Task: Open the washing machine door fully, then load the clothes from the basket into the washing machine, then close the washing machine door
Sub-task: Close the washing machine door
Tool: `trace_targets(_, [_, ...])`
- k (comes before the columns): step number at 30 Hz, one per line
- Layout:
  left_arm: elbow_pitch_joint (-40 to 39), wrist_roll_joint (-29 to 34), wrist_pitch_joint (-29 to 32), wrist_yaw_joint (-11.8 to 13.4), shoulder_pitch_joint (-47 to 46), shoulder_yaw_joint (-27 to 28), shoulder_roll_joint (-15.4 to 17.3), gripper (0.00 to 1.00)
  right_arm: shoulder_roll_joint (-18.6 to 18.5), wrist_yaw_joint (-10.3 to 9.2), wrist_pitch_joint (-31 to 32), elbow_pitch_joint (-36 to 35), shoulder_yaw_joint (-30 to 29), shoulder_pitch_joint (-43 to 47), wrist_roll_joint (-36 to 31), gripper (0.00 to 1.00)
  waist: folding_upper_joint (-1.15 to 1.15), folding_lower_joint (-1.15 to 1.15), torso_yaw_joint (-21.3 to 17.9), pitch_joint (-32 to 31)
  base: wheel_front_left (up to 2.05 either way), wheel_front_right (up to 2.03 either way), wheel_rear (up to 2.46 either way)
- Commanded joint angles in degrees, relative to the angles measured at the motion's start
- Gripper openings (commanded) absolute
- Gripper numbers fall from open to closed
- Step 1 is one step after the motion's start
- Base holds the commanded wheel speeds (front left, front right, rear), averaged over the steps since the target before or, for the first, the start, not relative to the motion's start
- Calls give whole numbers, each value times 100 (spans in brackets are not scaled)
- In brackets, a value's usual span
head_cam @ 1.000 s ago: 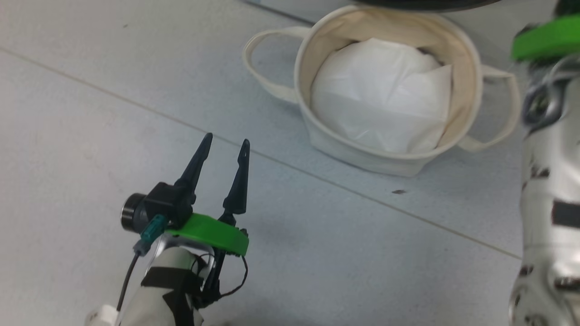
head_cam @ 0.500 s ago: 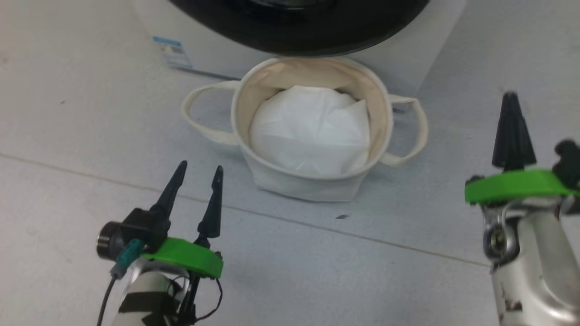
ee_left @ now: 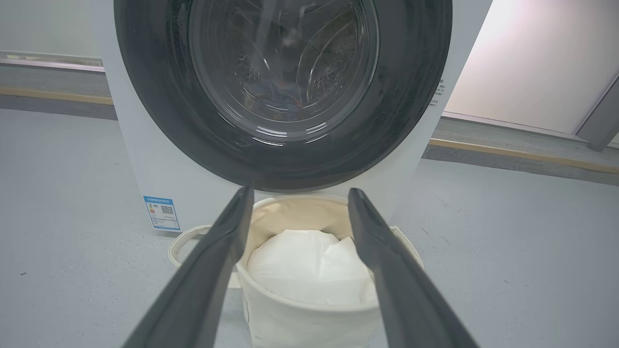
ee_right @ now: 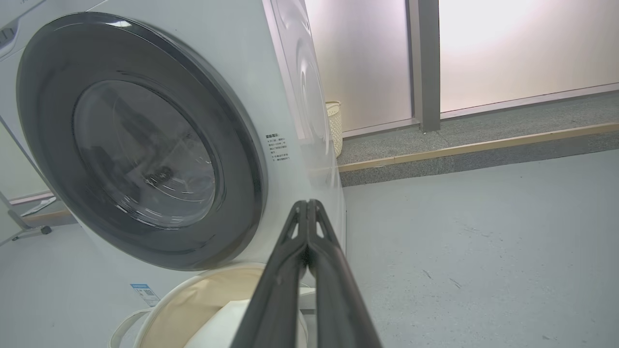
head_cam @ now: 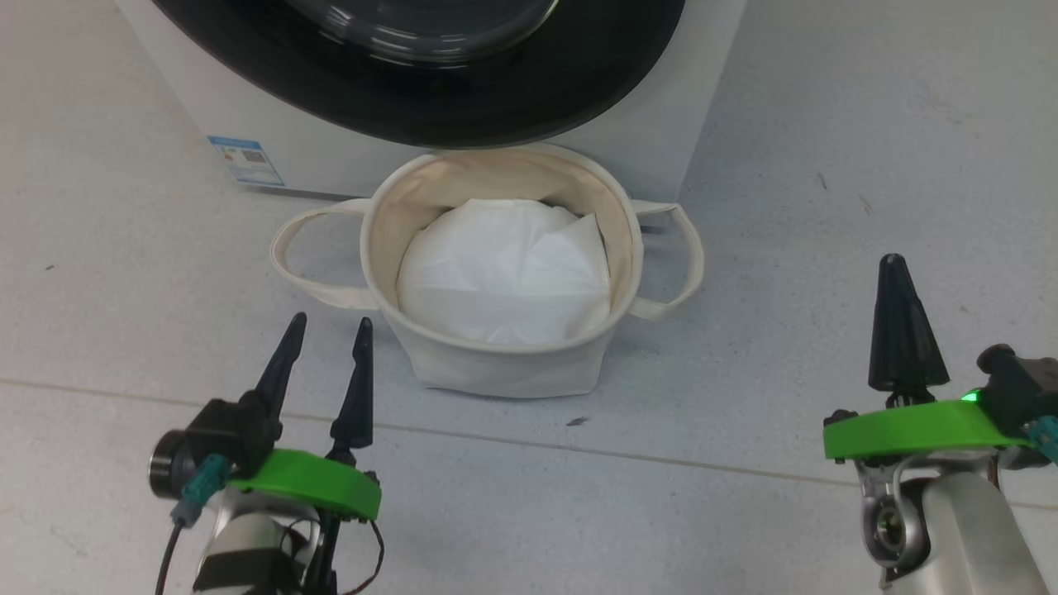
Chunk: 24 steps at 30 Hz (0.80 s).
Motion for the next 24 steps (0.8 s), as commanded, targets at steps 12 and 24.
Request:
trace_targets(12, [-501, 420, -68, 238, 170, 166, 99, 100, 20, -8, 12, -346, 576, 134, -178, 100, 0, 0, 81, -164, 0, 0, 0])
trace_targets(24, [-434, 170, -68, 183, 361, 28, 98, 100, 20, -8, 12, -174, 486, 204, -141, 100, 0, 0, 167, -386, 0, 0, 0])
